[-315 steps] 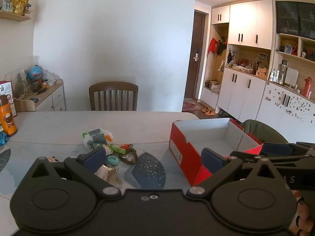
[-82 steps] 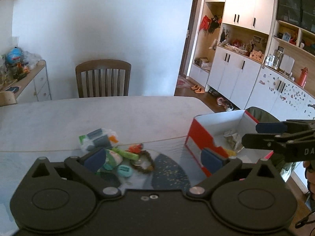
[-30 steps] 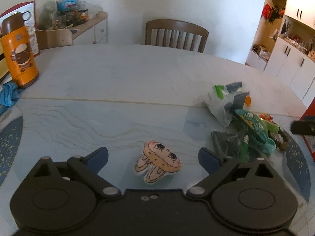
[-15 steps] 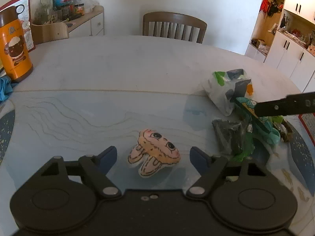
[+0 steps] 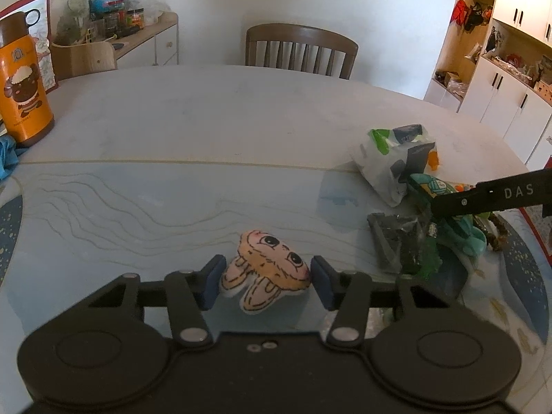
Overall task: Organize objects
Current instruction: 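Grasp the cartoon plush with the left gripper while the right gripper grasps the green-haired plush, then carry both plush toys with both grippers over the red box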
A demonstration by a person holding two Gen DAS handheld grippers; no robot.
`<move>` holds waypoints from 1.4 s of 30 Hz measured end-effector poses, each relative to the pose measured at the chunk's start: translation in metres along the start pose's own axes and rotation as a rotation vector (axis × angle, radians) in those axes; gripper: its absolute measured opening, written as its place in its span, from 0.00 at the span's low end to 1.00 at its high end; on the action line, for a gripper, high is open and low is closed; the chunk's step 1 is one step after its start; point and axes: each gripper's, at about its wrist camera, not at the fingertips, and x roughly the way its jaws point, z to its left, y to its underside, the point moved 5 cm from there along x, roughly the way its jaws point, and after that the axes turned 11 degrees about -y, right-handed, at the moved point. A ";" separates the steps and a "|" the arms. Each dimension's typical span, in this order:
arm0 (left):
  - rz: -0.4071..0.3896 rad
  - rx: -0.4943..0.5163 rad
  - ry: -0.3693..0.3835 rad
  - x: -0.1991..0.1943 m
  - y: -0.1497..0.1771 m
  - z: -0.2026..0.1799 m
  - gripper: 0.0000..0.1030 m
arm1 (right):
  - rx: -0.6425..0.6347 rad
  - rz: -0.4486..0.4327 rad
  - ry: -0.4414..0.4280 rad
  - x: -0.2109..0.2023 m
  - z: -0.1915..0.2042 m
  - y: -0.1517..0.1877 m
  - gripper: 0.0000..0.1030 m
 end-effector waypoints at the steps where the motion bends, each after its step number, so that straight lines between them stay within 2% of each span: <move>1: 0.000 0.000 0.001 0.000 0.000 0.000 0.49 | 0.001 0.000 -0.001 0.000 0.000 0.000 0.47; 5: 0.007 0.002 0.003 -0.001 -0.001 0.000 0.47 | -0.019 0.007 0.003 -0.003 0.002 0.002 0.42; 10: 0.001 -0.001 0.013 -0.007 -0.005 -0.001 0.45 | -0.019 -0.008 -0.011 -0.013 0.004 0.001 0.41; 20: -0.012 0.014 0.047 -0.042 -0.019 -0.014 0.45 | -0.003 -0.052 -0.077 -0.065 0.016 -0.001 0.41; 28: -0.047 0.013 0.120 -0.082 -0.033 -0.032 0.45 | 0.003 -0.085 -0.126 -0.120 0.022 0.006 0.41; 36: -0.055 0.014 0.206 -0.117 -0.045 -0.061 0.45 | 0.003 -0.116 -0.113 -0.178 0.018 0.018 0.41; 42: -0.070 0.050 0.271 -0.141 -0.052 -0.100 0.45 | 0.017 -0.159 -0.092 -0.220 0.001 0.028 0.41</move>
